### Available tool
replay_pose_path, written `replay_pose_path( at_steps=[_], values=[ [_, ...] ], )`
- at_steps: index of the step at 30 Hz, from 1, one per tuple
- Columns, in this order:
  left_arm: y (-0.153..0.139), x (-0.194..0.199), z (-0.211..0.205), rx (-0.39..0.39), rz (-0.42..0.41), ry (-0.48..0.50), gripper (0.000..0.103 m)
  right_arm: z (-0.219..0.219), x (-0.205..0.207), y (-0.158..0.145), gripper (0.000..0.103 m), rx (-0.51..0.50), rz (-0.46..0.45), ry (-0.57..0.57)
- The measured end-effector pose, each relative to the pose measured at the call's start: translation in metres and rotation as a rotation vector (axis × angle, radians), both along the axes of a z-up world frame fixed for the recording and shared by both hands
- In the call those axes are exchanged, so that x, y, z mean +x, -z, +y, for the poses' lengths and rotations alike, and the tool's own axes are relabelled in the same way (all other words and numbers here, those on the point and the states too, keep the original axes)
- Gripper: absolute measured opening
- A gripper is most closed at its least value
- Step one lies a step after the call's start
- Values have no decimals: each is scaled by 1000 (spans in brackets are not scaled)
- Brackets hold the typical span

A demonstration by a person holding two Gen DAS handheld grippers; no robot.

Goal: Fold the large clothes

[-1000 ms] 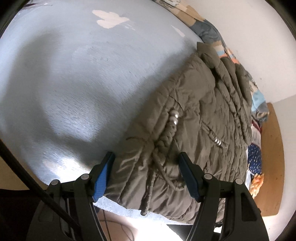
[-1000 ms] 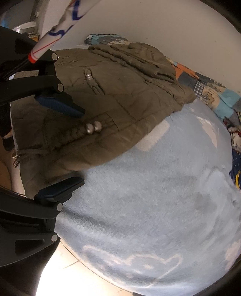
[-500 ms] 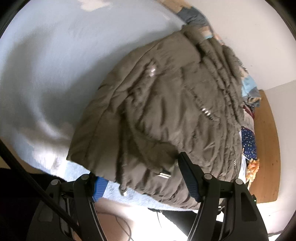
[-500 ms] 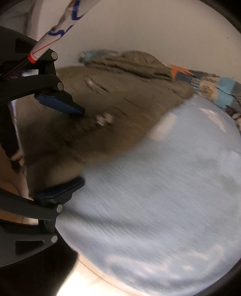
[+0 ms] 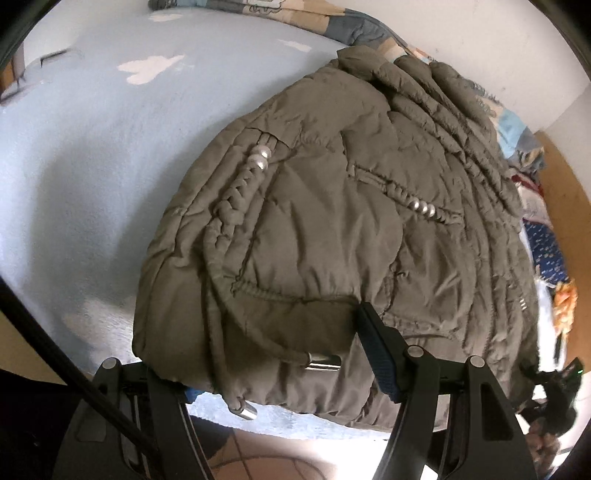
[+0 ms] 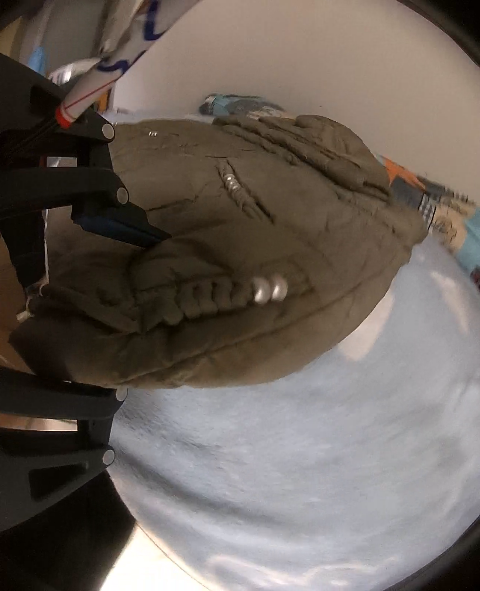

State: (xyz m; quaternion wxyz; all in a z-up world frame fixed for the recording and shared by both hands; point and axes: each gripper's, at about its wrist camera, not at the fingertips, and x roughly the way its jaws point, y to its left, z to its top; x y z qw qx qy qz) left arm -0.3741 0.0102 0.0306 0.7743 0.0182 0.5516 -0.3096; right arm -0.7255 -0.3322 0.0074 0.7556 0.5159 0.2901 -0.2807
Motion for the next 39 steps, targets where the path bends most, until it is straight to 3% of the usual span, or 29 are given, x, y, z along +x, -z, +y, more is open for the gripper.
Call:
replay_pose_path(
  at_steps=[6,9,13,16,18,20,26,28,29,31,33,36,39],
  values=[
    [3,-5,-3,25,-51,10,74,8,2,9,57,20,2,-7],
    [3,-5,-5,27,-52,12,75,8,-7,17,57,89,-77,60],
    [4,-6,-6,31,-57,13,75,18,-20,20,56,87,-143,117],
    [4,-8,-3,37,-59,11,76,27,-24,18,55,57,-141,126],
    [3,-9,-3,44,-64,14,76,23,-23,22,49,90,-143,121],
    [2,-10,-5,46,-69,22,76,18,-20,20,46,86,-103,107],
    [-6,-21,-11,86,-168,62,74,17,0,8,43,1,-8,56],
    [-10,-26,-15,111,-217,82,73,25,11,-6,29,-116,79,10],
    [-11,-29,-17,120,-238,93,70,33,19,-15,26,-198,123,-23],
    [-15,-33,-20,133,-279,116,64,47,30,-29,20,-318,178,-64],
    [-22,-39,-22,136,-334,136,47,58,37,-38,18,-411,209,-89],
    [-35,-50,-23,122,-424,166,32,61,38,-44,17,-443,190,-88],
    [-47,-61,-26,121,-524,195,28,66,36,-50,16,-478,192,-87]
  ],
)
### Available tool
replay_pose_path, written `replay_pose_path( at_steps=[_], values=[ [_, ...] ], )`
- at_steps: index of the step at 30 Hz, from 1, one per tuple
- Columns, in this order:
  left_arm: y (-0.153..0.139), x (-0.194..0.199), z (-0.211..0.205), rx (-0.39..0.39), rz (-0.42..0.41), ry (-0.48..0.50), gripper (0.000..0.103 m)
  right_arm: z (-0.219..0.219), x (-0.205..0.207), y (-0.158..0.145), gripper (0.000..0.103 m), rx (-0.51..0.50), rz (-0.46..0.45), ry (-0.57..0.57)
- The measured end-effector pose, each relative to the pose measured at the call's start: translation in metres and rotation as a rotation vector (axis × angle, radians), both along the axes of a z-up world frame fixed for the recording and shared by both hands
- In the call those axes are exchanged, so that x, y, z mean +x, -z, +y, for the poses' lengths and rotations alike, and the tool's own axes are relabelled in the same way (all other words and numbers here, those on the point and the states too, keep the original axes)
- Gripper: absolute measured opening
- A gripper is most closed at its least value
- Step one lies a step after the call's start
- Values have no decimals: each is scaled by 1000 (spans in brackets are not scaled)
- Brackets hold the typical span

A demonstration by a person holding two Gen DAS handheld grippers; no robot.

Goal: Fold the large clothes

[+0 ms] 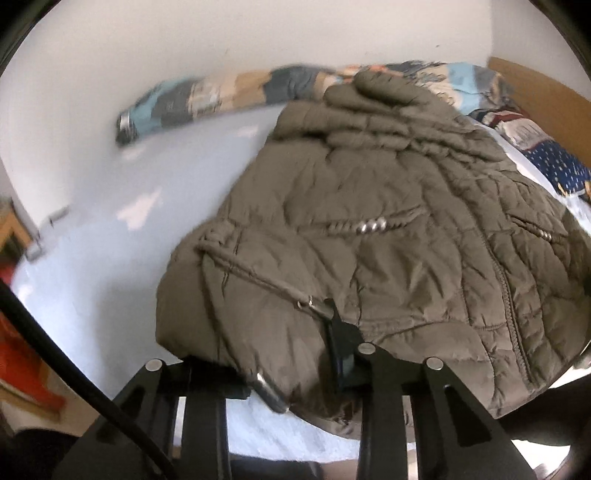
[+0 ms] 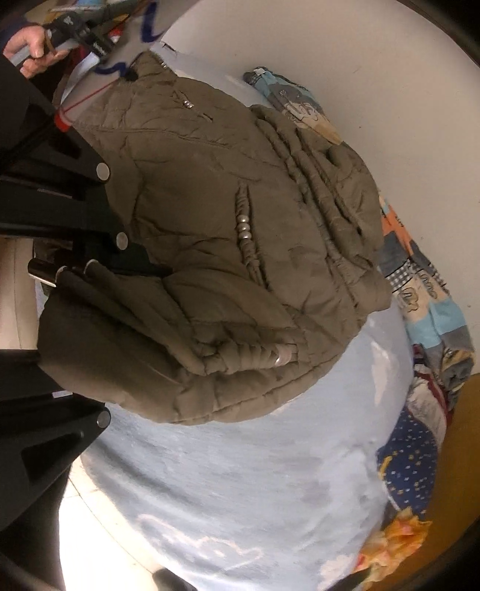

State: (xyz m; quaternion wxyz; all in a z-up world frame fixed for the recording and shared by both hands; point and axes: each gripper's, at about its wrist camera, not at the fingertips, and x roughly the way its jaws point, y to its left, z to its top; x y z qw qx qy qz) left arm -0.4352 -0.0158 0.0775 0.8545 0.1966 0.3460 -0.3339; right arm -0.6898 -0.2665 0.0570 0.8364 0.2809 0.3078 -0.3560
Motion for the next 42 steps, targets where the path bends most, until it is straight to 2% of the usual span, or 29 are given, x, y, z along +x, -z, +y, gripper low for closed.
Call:
replay_pose_path(
  at_steps=[4,8,16,24,28,36,42],
  values=[
    [-14,-8,-3,-1,-89,35,27,13,0,-17,16,-110,-11,-23],
    [-27,-9,-4,-29,-130,57,27,23,5,-39,16,-221,-27,-46],
    [-58,-9,-5,-81,-188,124,26,21,5,-66,16,-257,-70,-57],
    [-102,15,-10,-194,-186,218,26,14,20,-116,16,-355,-96,-97],
    [-120,30,-21,-226,-180,251,26,3,32,-140,16,-381,-124,-108],
    [-164,64,-56,-301,-173,290,26,-33,73,-193,16,-419,-178,-119],
    [-187,96,-94,-323,-166,314,26,-70,109,-216,16,-437,-180,-131]
  ],
)
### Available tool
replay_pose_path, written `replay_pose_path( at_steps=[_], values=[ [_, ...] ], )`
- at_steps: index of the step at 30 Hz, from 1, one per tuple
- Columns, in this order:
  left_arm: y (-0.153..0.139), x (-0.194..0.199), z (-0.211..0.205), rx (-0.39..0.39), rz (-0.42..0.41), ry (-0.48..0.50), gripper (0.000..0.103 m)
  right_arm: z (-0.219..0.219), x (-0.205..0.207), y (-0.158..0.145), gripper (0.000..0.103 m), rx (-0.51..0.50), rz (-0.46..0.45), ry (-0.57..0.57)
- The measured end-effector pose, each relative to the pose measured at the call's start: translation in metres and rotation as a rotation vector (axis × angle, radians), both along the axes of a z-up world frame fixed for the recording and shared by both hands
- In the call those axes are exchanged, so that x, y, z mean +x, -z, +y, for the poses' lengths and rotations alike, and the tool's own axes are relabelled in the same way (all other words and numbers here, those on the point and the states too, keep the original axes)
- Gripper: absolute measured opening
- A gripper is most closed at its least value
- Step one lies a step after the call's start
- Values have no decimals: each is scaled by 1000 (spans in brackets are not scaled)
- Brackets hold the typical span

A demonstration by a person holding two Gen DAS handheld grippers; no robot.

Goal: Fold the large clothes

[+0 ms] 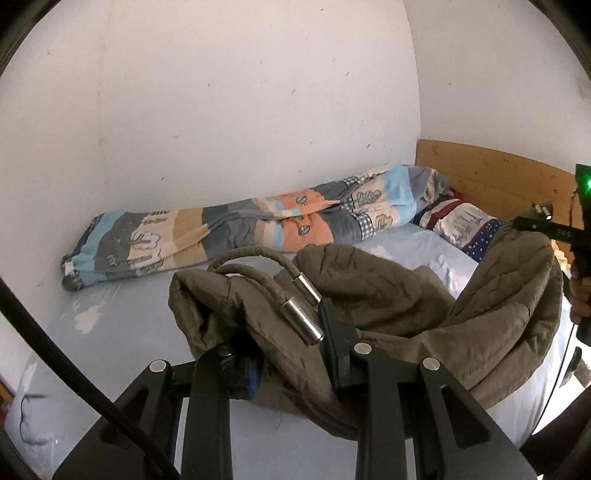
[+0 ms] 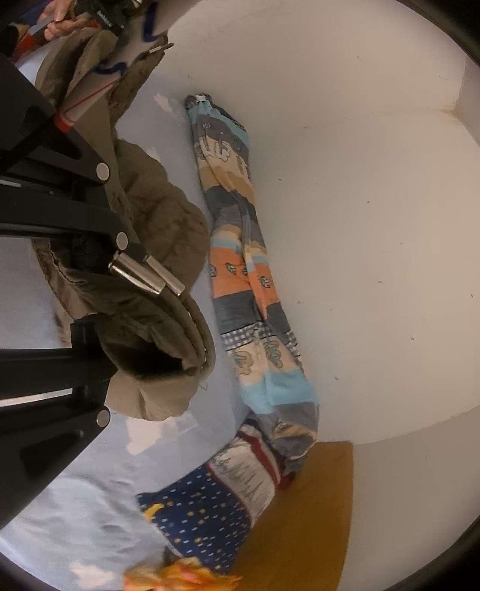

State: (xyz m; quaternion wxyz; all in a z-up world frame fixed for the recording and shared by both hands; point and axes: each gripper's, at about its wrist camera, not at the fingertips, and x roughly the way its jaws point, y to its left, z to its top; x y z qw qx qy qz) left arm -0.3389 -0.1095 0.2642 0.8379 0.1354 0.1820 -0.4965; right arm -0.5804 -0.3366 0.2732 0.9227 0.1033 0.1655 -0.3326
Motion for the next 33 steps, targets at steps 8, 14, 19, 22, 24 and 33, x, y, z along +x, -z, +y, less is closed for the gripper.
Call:
replay_pose_path(
  at_steps=[8,14,19,22,24,33],
  values=[
    [-9,61,-74,10,67,-35,29,-70,66,-4,16,3,47,3],
    [8,113,-139,41,111,-127,32,-135,111,9,16,62,81,63],
    [36,149,-190,116,95,-207,35,-183,154,38,16,86,161,142],
    [49,157,-203,134,99,-208,38,-205,174,61,15,95,217,179],
    [57,157,-206,143,100,-188,45,-216,186,77,15,97,269,205],
    [66,144,-163,126,57,-134,72,-255,213,136,15,160,386,275]
  ],
)
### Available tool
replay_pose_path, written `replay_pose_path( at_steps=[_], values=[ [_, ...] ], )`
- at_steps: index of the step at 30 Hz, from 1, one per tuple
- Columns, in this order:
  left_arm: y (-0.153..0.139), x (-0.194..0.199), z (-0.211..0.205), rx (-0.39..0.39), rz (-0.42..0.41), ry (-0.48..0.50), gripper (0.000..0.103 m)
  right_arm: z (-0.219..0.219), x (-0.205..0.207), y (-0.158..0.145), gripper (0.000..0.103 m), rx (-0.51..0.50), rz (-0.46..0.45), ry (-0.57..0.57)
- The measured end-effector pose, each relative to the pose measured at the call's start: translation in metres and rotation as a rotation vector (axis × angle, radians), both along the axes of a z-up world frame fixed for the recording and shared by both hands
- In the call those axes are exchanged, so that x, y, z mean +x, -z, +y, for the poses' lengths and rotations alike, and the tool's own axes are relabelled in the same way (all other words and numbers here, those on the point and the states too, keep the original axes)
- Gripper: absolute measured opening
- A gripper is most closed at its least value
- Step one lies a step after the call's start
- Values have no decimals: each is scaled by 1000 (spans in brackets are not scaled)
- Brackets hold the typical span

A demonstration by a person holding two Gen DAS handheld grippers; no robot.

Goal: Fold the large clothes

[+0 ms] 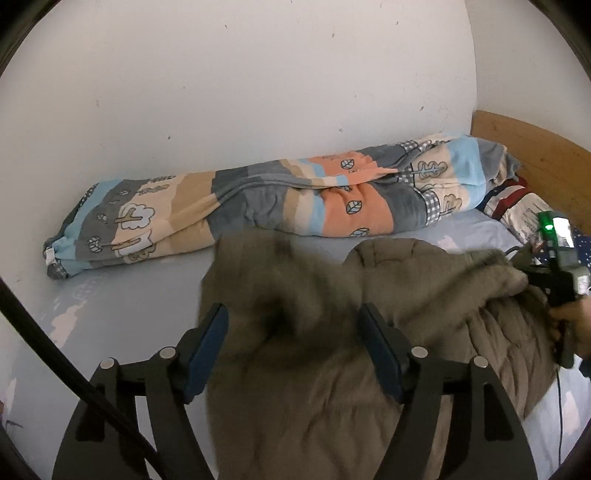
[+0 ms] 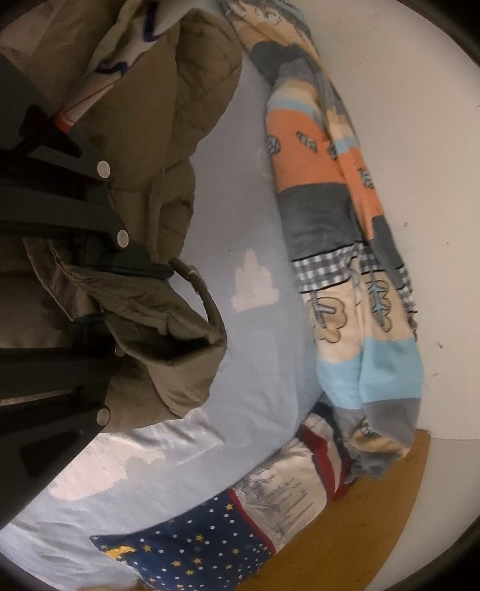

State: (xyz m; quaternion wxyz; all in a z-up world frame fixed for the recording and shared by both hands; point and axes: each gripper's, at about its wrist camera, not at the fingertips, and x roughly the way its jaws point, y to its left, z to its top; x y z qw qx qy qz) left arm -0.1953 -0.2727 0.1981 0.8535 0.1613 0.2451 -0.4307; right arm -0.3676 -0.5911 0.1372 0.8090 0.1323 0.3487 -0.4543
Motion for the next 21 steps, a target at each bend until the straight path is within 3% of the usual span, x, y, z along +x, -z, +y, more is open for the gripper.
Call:
replay_pose_path(
  at_steps=[4,7,10,12,17,21],
  values=[
    [-8,-22,18,-30,-78,-9,72,-10,0,13,15,42,20,22],
    [-14,-49,3,-21,-119,73,72,-21,-5,17,15,111,-5,34],
    [-4,-60,-34,26,-33,158,72,-22,-7,13,20,145,-20,29],
    [13,-61,-66,73,17,168,72,-23,-16,4,26,192,-94,25],
    [33,-49,-108,126,33,131,72,-23,-64,-30,53,325,-423,-18],
    [39,-33,-123,132,34,97,72,-2,-90,-60,59,248,-478,-95]
  ],
)
